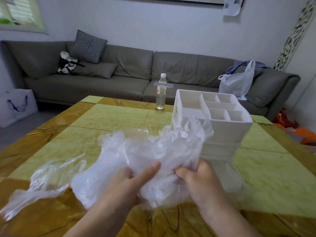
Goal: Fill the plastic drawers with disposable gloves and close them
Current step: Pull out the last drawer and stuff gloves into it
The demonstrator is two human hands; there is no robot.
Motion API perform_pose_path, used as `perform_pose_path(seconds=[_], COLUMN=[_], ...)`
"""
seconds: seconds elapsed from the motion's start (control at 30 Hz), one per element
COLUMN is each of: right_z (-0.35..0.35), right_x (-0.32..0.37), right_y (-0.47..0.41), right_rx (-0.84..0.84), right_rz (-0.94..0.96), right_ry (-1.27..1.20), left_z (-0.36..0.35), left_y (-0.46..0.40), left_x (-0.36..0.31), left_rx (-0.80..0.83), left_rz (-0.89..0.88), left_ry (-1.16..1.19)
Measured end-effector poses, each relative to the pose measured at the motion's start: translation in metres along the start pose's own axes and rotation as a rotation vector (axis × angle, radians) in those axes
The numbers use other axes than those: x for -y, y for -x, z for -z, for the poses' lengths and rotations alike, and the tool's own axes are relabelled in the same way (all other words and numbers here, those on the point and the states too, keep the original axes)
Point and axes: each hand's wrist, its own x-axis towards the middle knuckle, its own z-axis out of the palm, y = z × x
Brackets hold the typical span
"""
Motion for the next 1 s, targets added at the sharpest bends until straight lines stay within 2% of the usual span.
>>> perform_pose_path(seconds=[0.1, 0.27, 0.37, 0.43, 0.5, 0.67, 0.8, 0.87, 0.93, 1.0], right_z=[0.0, 0.008, 0.01, 0.009, 0.008, 0.005, 0.002, 0.005, 0.01, 0.013], right_x=[-0.001, 0.011, 0.007, -0.001, -0.005, -0.005, -0.007, -0.006, -0.003, 0.003], right_y=[0.0, 0.004, -0.003, -0.009, -0.01, -0.007, -0.007, -0.006, -0.007, -0.005], right_rx=[0.0, 0.088, -0.019, -0.103, -0.135, -0.165, -0.166, -0.082, 0.078, 0.202], right_rz=[-0.004, -0.084, -0.123, -0.119, -0.093, 0.047, 0.035, -0.045, -0.167, -0.204], right_ry=[0.028, -0.198, -0.244, -0.213, -0.147, 0.094, 0.115, 0.019, -0.108, -0.123], left_z=[0.0, 0.004, 0.003, 0.002, 0.0, -0.004, -0.007, -0.006, -0.004, -0.002], left_y=[-0.002, -0.004, -0.001, 0.0, -0.001, 0.0, -0.005, -0.007, -0.007, -0.007], left_x=[0.005, 0.01, 0.01, 0.009, 0.009, 0.006, 0.011, 0.013, 0.013, 0.01], left_rx=[-0.122, -0.069, -0.043, -0.018, -0.026, 0.091, -0.104, -0.189, -0.241, -0.293], left_rz=[-0.078, -0.186, -0.28, -0.289, -0.225, 0.002, -0.058, -0.105, -0.15, -0.184], left_ry=[-0.164, -0.359, -0.499, -0.483, -0.385, 0.103, 0.075, 0.012, -0.027, -0.025])
